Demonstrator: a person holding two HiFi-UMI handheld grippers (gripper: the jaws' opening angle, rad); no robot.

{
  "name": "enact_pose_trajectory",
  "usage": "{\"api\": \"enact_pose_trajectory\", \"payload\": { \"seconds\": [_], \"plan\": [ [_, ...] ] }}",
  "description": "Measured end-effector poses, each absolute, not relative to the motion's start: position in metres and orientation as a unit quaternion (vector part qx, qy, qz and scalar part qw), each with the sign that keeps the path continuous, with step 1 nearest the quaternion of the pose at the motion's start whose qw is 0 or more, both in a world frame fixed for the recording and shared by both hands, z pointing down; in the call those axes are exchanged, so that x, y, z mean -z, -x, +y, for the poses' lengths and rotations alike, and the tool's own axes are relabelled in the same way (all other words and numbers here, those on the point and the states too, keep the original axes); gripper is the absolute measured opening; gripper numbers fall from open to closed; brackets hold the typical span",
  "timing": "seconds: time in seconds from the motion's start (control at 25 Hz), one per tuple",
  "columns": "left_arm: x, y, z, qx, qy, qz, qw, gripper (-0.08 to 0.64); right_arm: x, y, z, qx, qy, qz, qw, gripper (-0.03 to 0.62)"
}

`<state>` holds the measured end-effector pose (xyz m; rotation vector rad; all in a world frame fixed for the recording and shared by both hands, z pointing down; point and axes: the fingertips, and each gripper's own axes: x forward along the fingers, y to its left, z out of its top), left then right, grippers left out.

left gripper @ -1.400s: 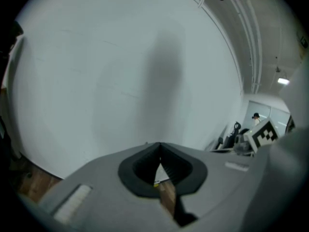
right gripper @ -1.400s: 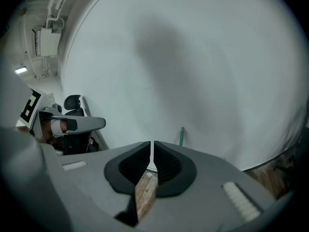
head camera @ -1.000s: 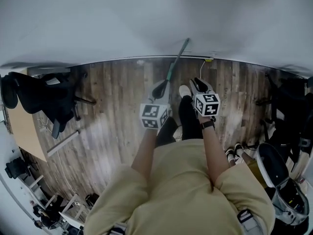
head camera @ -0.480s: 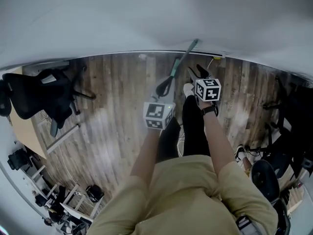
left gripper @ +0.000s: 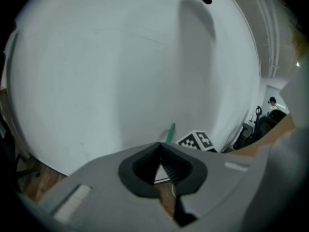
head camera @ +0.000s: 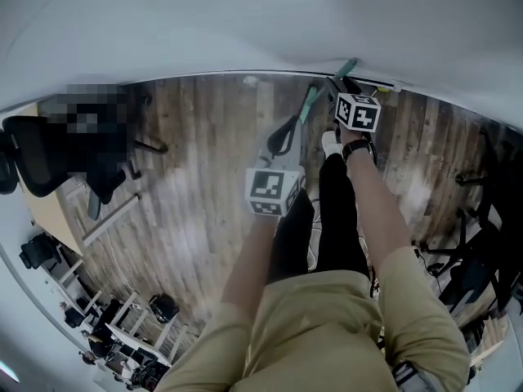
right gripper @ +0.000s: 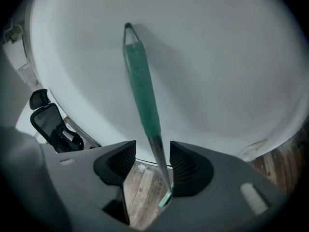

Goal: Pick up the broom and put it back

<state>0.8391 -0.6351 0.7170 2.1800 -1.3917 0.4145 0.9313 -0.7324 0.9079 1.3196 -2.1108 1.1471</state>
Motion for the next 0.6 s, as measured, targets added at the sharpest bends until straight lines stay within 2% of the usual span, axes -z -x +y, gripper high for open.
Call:
{"api": "enact_pose_trajectory", "payload": {
  "seconds": [0.12, 0.2, 0.6],
  "plan": [
    [-0.717, -0.821, -0.636, -0.154, -0.797, -0.528, 0.25, -0.002, -0.913, -0.918, -0.749, -0.404, -0.468, -0.762, 0.194, 0.191],
    [-0.719, -0.817, -0.635, -0.15, -0.792, -0.536, 0.25, -0.002, -0.913, -0.917, -0.754, -0.392, -0.461, -0.771, 0.198, 0.107],
    [-0.698, -0.803, -0.614, -0.127, -0.781, -0.55, 0.267, -0.002, -0.861, -0.93, -0.682, -0.353, -0.46, -0.778, 0.241, 0.1]
  ]
}}
